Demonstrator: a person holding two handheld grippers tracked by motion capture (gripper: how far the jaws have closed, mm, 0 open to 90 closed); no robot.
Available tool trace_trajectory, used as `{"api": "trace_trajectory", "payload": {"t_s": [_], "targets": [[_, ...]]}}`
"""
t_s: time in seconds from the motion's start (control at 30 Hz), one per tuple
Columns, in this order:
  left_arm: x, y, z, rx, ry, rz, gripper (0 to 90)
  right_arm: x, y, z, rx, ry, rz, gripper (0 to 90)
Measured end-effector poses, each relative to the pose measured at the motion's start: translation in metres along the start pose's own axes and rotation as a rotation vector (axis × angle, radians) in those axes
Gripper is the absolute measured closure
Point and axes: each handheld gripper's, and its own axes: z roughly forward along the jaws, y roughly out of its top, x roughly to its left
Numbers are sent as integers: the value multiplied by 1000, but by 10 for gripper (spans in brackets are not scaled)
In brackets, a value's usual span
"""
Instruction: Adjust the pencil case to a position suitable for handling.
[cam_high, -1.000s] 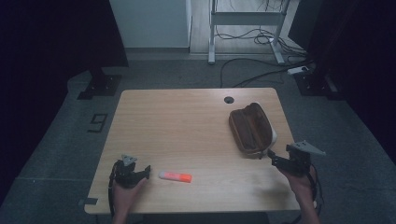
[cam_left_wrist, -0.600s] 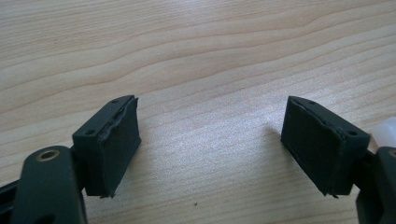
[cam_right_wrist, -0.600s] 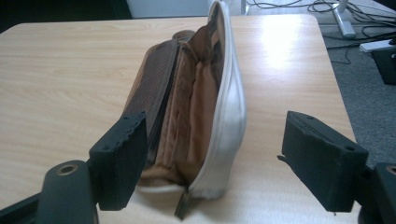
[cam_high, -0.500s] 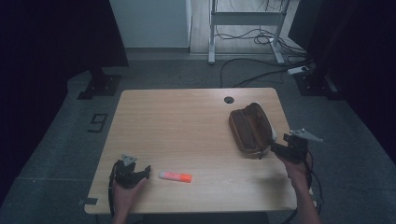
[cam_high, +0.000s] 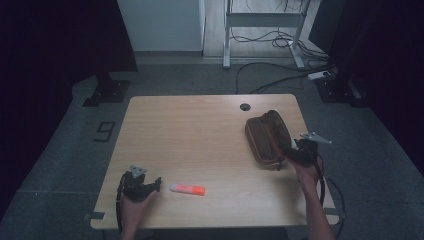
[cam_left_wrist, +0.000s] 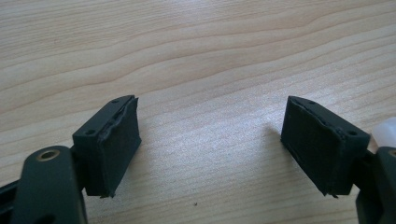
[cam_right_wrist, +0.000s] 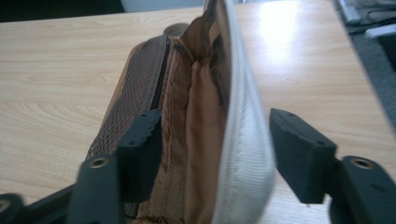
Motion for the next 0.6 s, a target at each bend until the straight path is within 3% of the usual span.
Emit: {"api": "trace_trajectory", "payload": {"t_s": [0.17, 0.5, 0.6], "targets": [[0, 0, 0, 0, 0, -1, 194, 1, -7, 10, 14, -4, -13, 492], [0, 0, 0, 0, 0, 0, 194, -3, -11, 19, 39, 33, -1, 571], [0, 0, 0, -1, 0, 0, 194, -4, -12, 21, 51, 35, 1, 640]]}}
